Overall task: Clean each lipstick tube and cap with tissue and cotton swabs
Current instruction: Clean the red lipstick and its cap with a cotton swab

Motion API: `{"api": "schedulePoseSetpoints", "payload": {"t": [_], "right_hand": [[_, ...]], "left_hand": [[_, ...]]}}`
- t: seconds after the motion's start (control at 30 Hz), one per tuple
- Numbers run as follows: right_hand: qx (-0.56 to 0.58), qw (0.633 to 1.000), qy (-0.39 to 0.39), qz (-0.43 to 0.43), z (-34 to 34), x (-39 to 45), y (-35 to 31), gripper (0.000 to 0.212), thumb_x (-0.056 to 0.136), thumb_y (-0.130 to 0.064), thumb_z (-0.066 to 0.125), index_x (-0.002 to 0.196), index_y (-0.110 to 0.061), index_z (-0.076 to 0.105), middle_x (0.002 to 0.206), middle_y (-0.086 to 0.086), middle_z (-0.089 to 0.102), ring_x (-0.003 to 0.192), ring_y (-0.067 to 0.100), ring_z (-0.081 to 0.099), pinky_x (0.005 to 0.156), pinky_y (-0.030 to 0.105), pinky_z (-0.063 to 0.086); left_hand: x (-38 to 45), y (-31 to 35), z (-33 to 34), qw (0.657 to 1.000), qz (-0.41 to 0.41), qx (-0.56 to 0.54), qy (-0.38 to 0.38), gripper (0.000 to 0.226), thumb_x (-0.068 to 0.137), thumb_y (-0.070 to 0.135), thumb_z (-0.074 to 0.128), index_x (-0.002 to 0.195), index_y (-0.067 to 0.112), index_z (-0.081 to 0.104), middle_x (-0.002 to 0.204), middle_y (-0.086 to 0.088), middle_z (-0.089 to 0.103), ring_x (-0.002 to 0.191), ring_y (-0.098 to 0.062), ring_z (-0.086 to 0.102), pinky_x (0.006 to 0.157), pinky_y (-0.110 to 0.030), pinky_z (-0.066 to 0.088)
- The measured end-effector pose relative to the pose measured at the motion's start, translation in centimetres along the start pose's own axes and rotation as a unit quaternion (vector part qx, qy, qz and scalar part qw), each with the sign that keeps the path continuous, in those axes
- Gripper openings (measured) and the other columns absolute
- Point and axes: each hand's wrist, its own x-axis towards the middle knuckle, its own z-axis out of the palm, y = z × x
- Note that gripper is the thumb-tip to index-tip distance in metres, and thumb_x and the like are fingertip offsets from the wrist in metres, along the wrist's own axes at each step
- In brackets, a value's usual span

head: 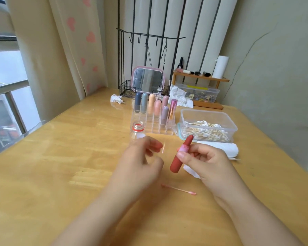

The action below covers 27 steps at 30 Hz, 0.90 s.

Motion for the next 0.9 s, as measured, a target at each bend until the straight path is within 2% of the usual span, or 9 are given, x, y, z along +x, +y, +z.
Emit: {"api": "schedulePoseSetpoints", "payload": {"t": [0.07, 0.13, 0.27, 0.47, 0.6, 0.67, 0.77, 0.87, 0.9], "right_hand": [[0.055, 0.998, -0.011, 0.006, -0.4, -0.2, -0.9, 0.014, 0.067, -0.026, 0.075, 0.075, -0.014, 0.072, 0.065, -0.005, 0.059, 0.064, 0.010, 0.050, 0.062, 0.019, 0.041], [0.087, 0.996, -0.020, 0.010, -0.6, -0.4, -1.6, 0.023, 0.060, -0.033, 0.073, 0.074, -0.015, 0.071, 0.066, -0.005, 0.065, 0.067, 0.009, 0.056, 0.066, 0.023, 0.043], [0.087, 0.995, -0.035, 0.019, -0.6, -0.9, -2.5, 0.027, 0.058, -0.038, 0.073, 0.072, -0.015, 0.071, 0.063, -0.006, 0.061, 0.064, 0.008, 0.054, 0.072, 0.036, 0.040], [0.101, 0.994, -0.033, 0.004, -0.3, -1.5, -3.5, 0.030, 0.066, -0.036, 0.065, 0.075, -0.007, 0.066, 0.041, -0.017, 0.047, 0.041, 0.001, 0.045, 0.068, 0.028, 0.034], [0.109, 0.993, -0.038, -0.036, -0.5, -1.4, -3.6, 0.028, 0.068, -0.032, 0.067, 0.069, -0.004, 0.065, 0.046, -0.011, 0.051, 0.042, 0.003, 0.042, 0.051, 0.014, 0.034], [0.128, 0.989, -0.053, -0.049, -0.7, -1.4, -3.6, 0.031, 0.069, -0.030, 0.067, 0.071, 0.001, 0.065, 0.052, -0.003, 0.058, 0.044, 0.009, 0.048, 0.048, 0.015, 0.039], [0.176, 0.977, -0.106, -0.059, -1.1, -1.5, -3.6, 0.039, 0.070, -0.030, 0.068, 0.073, 0.009, 0.061, 0.056, 0.012, 0.059, 0.046, 0.025, 0.050, 0.050, 0.029, 0.046], [0.207, 0.963, -0.163, -0.047, -1.4, -1.9, -4.1, 0.027, 0.068, -0.032, 0.068, 0.074, -0.005, 0.069, 0.054, 0.010, 0.058, 0.046, 0.025, 0.050, 0.046, 0.029, 0.043], [0.206, 0.962, -0.171, -0.047, -1.5, -2.0, -4.2, 0.023, 0.068, -0.031, 0.069, 0.073, -0.009, 0.070, 0.054, 0.009, 0.059, 0.046, 0.025, 0.050, 0.046, 0.029, 0.043]], "left_hand": [[-0.5, 0.9, 0.2, 0.989, -0.032, -0.120, -0.081, 0.018, 0.082, 0.011, 0.064, 0.095, 0.022, 0.062, 0.092, 0.010, 0.067, 0.085, -0.001, 0.060, 0.084, -0.027, 0.049], [-1.0, 1.2, 0.7, 0.978, -0.035, -0.154, -0.137, 0.024, 0.075, 0.027, 0.070, 0.097, 0.022, 0.062, 0.093, 0.008, 0.069, 0.089, -0.005, 0.063, 0.087, -0.035, 0.051], [-1.5, 1.5, 1.2, 0.978, -0.017, -0.174, -0.112, 0.023, 0.072, 0.031, 0.077, 0.088, 0.020, 0.063, 0.079, 0.002, 0.066, 0.076, -0.012, 0.060, 0.072, -0.022, 0.047], [-1.7, 1.5, 1.3, 0.974, -0.005, -0.211, -0.086, 0.012, 0.077, 0.015, 0.073, 0.084, 0.018, 0.063, 0.074, 0.006, 0.063, 0.072, -0.006, 0.058, 0.067, -0.017, 0.046], [-1.7, 1.5, 1.2, 0.956, 0.000, -0.261, -0.136, 0.022, 0.075, 0.024, 0.069, 0.091, 0.010, 0.065, 0.076, 0.002, 0.067, 0.075, -0.010, 0.063, 0.075, -0.024, 0.051], [-1.7, 1.4, 0.9, 0.943, 0.003, -0.290, -0.162, 0.024, 0.075, 0.022, 0.063, 0.093, 0.007, 0.066, 0.076, 0.000, 0.068, 0.073, -0.011, 0.062, 0.073, -0.022, 0.051], [-1.7, 1.4, 0.5, 0.905, 0.001, -0.353, -0.239, 0.013, 0.084, 0.018, 0.063, 0.091, 0.007, 0.069, 0.078, -0.006, 0.066, 0.073, -0.015, 0.060, 0.074, -0.023, 0.050], [-1.6, 1.4, 0.0, 0.819, -0.026, -0.456, -0.349, 0.022, 0.087, 0.020, 0.063, 0.101, 0.003, 0.066, 0.082, -0.008, 0.063, 0.073, -0.014, 0.059, 0.080, -0.029, 0.051], [-1.6, 1.3, 0.0, 0.808, -0.028, -0.466, -0.360, 0.026, 0.086, 0.023, 0.064, 0.103, 0.003, 0.066, 0.083, -0.008, 0.063, 0.075, -0.014, 0.060, 0.082, -0.030, 0.051]]}}
